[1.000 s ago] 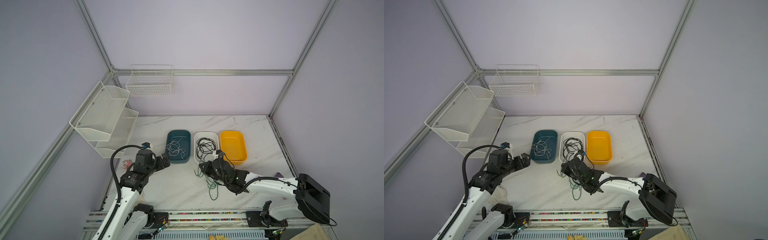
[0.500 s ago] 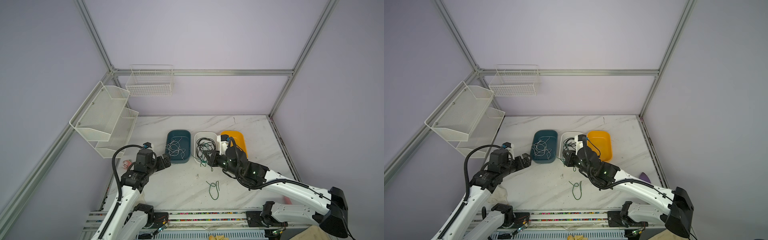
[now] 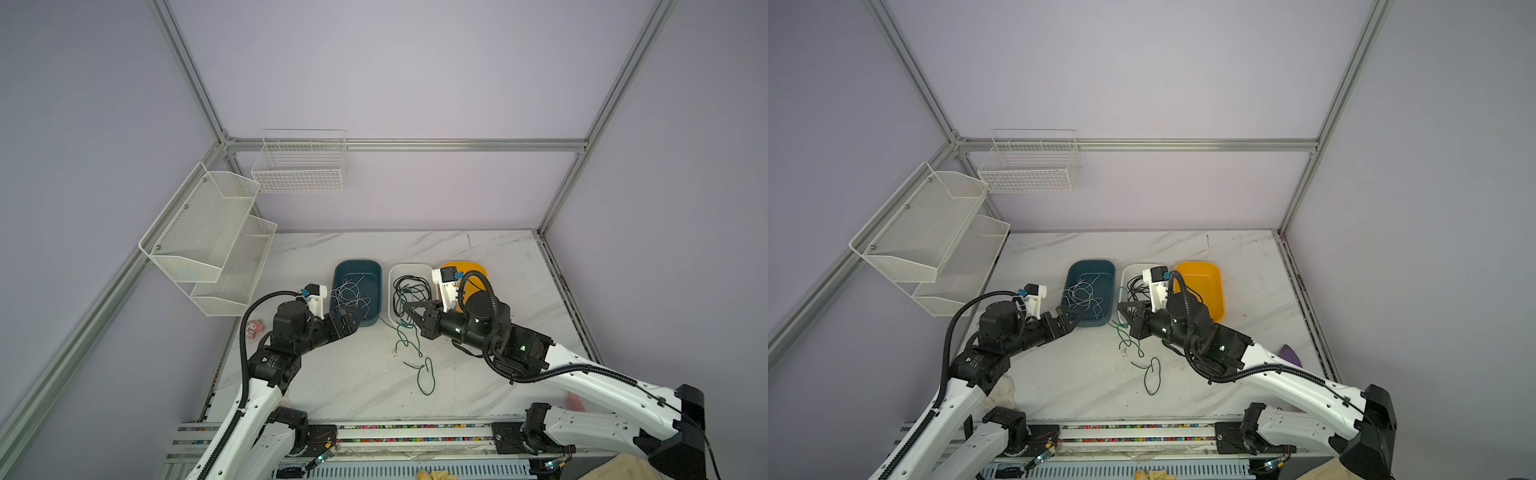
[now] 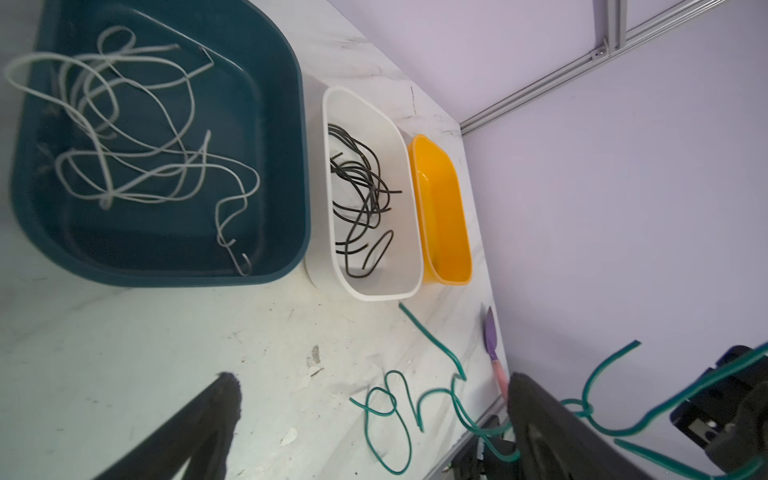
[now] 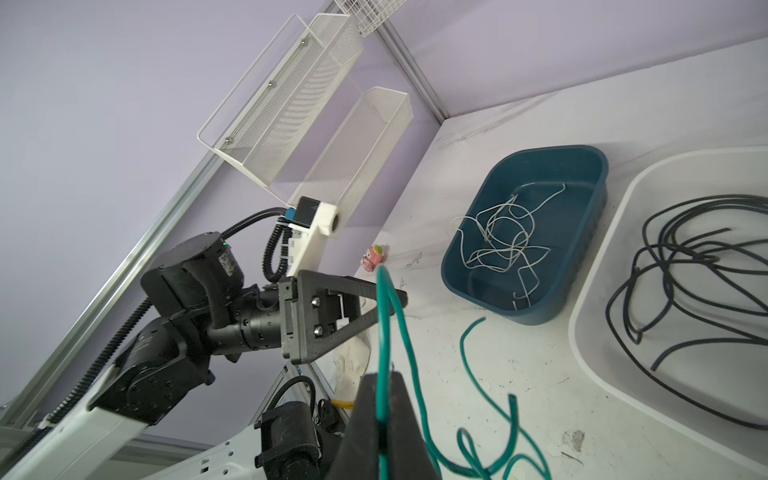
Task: Untangle the cables
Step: 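Hold the green wire up with the right gripper while the left gripper moves toward it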
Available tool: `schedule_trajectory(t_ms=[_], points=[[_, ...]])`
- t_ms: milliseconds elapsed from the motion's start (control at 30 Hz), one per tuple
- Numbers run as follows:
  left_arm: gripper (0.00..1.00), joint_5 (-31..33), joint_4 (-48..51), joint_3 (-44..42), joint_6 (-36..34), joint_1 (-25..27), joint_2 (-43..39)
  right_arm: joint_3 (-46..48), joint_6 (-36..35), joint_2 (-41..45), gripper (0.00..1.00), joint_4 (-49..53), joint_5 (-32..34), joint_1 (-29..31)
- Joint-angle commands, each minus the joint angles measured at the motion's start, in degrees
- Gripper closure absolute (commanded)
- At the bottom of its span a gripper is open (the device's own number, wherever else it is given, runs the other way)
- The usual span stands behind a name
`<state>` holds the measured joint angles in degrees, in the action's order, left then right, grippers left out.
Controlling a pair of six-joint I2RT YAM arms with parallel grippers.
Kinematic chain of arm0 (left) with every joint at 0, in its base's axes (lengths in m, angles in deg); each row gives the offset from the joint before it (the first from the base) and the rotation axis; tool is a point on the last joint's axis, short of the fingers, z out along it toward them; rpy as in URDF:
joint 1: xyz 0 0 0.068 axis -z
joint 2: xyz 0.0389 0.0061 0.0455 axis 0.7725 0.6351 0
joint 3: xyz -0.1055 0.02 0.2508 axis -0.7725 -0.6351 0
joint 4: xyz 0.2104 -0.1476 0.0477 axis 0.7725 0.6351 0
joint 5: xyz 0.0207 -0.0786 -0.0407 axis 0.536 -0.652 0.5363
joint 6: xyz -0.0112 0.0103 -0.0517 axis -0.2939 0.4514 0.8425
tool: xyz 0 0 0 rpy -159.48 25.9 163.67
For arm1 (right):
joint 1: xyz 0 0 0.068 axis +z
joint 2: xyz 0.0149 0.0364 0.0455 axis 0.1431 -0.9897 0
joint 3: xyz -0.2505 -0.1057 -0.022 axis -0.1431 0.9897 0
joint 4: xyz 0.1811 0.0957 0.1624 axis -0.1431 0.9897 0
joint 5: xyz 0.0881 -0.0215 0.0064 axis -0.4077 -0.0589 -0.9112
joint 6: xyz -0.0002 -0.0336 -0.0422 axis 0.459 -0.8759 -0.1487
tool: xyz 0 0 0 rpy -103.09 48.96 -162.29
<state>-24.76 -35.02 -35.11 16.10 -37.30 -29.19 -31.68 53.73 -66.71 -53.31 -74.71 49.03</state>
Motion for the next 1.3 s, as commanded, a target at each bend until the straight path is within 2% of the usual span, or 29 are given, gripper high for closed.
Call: schedule_trajectory(t_ms=[0,267,500,767,1267], points=[[0.00,-3.8,-9.4,-3.7,8.2,2.6,-0.2,0.1,-0.5,0.3,1.00,-4.4,-3.2,-0.2],[0.00,-0.7,-16.2,-5.4,15.5,10.7,4.8,0.2,-0.2,-0.6,1.00,-6.0,-4.9,-0.1],[0.00,1.0,-24.5,-8.5,22.4,14.8,6.5,1.3,1.7,-0.8,1.00,-8.1,-5.4,-0.2],[0.06,1.1,-28.2,-8.7,24.2,17.0,10.4,2.1,3.1,-2.1,1.00,-10.9,-8.3,-0.2],[0.02,0.4,-30.2,-9.4,25.0,17.6,10.9,3.4,3.0,-0.3,1.00,-10.4,-6.9,-0.2]])
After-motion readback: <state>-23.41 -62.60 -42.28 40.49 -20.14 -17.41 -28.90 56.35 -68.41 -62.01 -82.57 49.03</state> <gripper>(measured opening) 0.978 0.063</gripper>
